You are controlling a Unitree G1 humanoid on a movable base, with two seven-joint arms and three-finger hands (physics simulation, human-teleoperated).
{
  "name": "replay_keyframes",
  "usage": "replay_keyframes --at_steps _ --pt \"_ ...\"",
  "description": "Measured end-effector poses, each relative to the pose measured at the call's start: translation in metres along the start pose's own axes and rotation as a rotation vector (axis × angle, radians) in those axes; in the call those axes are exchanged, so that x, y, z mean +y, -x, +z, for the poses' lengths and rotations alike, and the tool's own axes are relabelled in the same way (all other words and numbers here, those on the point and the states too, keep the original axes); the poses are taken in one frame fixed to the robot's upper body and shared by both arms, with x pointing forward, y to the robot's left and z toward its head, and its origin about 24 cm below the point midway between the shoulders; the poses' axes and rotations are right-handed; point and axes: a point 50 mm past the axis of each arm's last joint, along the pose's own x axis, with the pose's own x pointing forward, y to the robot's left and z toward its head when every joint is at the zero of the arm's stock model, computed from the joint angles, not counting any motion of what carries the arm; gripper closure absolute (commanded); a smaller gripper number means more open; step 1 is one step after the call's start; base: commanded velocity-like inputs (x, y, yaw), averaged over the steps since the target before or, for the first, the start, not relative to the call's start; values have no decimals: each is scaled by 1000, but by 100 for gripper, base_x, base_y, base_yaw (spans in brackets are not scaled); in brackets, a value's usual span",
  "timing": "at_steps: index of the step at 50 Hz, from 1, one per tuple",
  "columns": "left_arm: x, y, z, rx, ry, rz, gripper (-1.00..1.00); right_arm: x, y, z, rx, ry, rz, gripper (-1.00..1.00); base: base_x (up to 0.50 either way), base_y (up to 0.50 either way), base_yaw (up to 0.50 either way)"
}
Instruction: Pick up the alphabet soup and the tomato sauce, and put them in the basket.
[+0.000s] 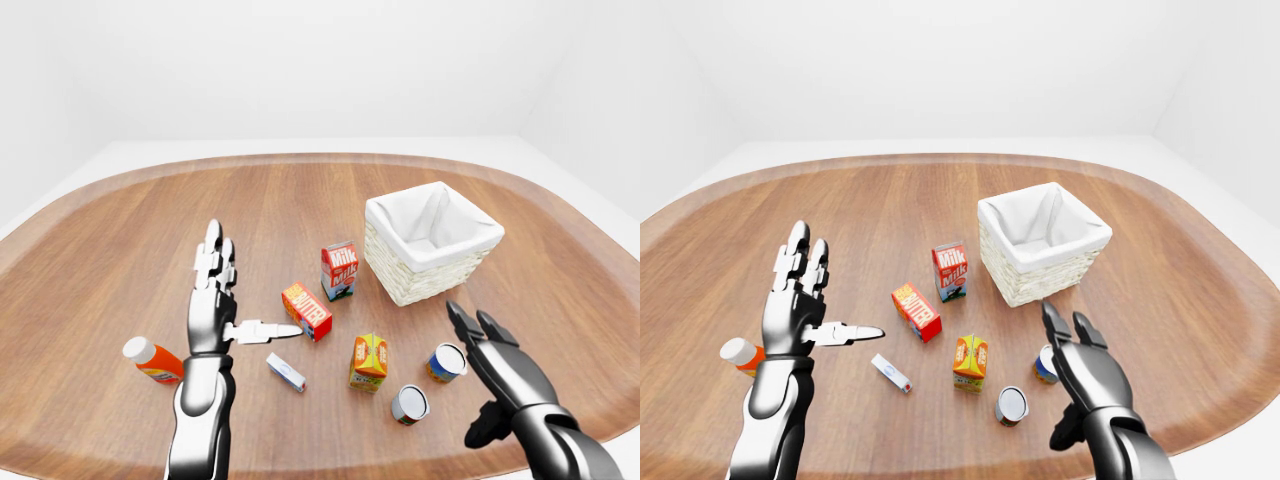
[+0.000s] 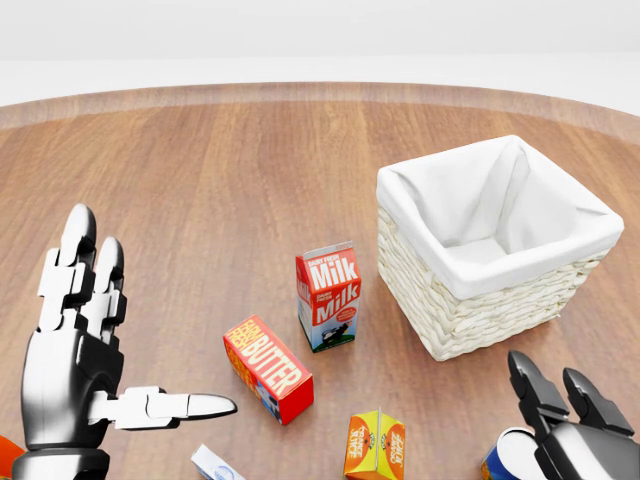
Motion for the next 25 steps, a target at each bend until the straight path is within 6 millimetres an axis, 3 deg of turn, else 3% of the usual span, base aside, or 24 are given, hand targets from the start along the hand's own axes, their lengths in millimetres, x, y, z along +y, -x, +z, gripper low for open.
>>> replay_keyframes --at_steps 25 --pt "0 0 -1 4 0 -1 -100 19 -11 -15 30 -47 31 -100 0 0 0"
